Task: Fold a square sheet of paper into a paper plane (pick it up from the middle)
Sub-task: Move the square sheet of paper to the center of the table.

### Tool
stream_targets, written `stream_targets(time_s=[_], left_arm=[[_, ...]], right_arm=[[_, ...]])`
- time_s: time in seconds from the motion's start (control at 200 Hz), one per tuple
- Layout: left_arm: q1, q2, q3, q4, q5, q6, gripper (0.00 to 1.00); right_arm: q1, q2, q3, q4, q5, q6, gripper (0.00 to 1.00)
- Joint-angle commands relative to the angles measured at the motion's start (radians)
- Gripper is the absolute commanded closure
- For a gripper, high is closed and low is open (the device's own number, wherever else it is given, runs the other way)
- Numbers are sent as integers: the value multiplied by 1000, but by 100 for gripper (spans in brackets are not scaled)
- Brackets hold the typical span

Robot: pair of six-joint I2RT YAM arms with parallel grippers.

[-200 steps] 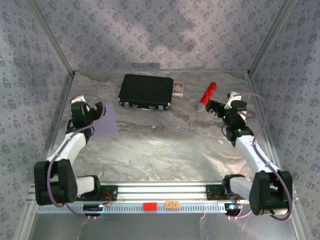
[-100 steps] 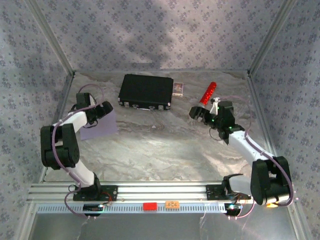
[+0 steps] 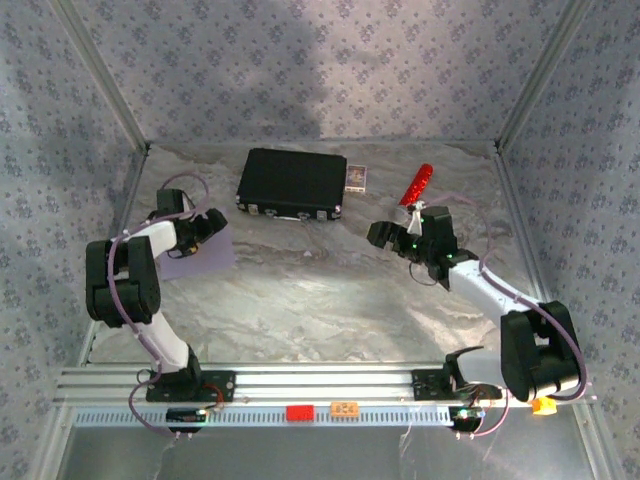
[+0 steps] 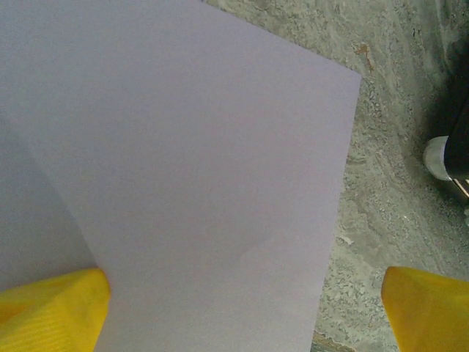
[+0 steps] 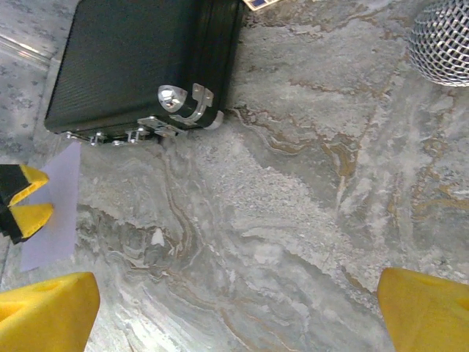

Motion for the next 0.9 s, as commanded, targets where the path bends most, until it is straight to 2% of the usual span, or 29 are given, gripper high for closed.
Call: stream_targets(time_s=[0.0,0.16,0.565,0.725,0.8,0.899], left_arm=[[-24,0,-85,-47,51,-78,4],[-112,-37,-147,-27,45,-146,4],[-531,-196,-361,9,-133,-406,5],[-698,-227,-350,24,-166,-477,5],[-770,-236,-320,7,-189,-496,5],[-846,-267,-281,-32,-229,-508,5]], right_arm=[[7,8,-5,-34,49,21,1],[21,8,14,-62,88,46,1],[34,-71,0,-135,197,86,1],[32,-120,-19,-125,217,96,1],[24,-142,-22,-149,257,154,1],[-9,-169,-52,-93,157,152,1]])
